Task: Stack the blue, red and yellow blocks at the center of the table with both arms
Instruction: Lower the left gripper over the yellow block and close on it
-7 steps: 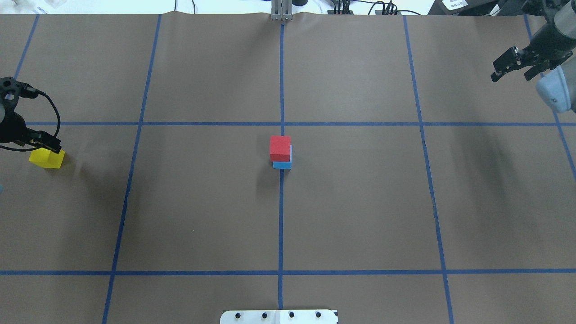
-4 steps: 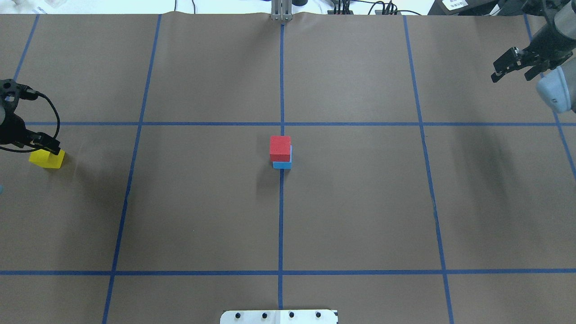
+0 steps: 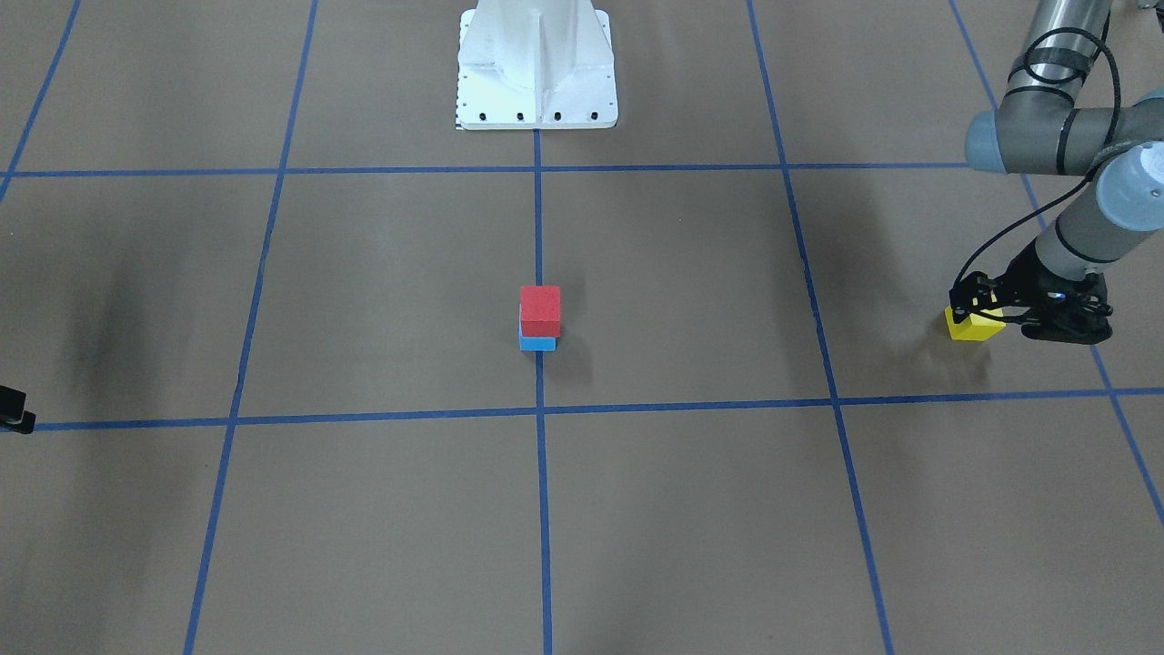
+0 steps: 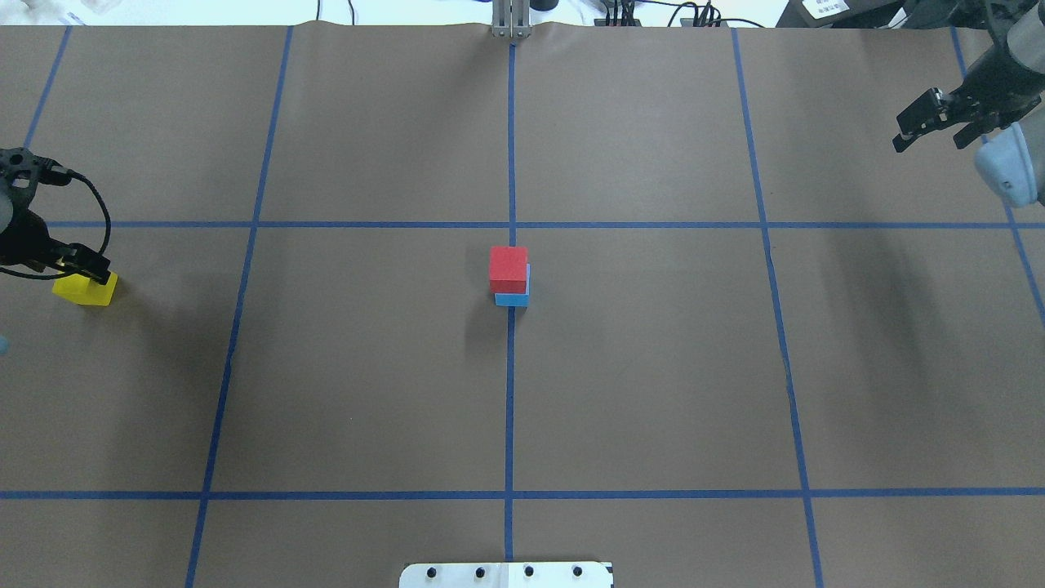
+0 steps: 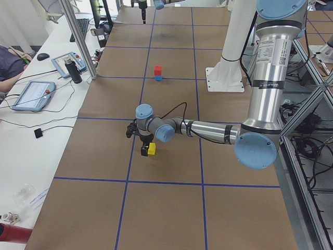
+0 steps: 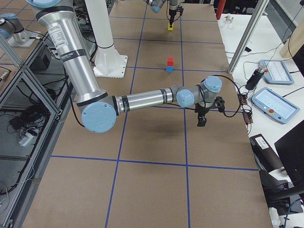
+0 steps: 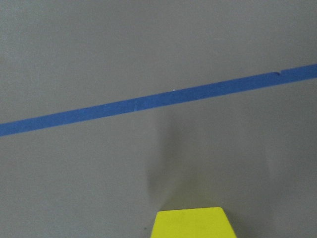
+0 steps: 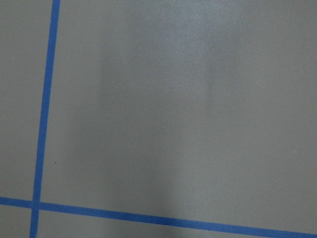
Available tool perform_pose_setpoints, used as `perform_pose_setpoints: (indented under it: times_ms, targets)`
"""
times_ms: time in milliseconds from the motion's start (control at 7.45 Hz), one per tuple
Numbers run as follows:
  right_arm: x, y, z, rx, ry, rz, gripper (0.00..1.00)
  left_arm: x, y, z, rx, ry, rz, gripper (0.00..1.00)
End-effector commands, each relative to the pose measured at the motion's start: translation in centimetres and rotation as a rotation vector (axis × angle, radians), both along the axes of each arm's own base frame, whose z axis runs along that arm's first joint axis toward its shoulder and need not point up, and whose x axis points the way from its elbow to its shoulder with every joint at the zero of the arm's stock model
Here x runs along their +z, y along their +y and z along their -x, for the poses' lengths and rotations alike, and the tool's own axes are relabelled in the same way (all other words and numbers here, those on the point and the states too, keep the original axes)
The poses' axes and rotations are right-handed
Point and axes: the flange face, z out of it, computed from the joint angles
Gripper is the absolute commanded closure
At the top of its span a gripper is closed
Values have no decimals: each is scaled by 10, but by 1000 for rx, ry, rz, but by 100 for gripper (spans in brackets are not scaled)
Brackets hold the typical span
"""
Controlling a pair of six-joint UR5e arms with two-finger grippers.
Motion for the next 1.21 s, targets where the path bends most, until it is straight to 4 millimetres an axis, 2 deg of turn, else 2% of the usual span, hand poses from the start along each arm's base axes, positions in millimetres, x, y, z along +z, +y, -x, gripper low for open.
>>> perform_pose_setpoints:
  times_ms: [0,1073]
  targets:
    - [0,0,0,0,0,0,0,-1,0,-1,0,1,0,0]
    - [1,0,0,0,2,1,0,4,1,-2,-8,-2,15,0]
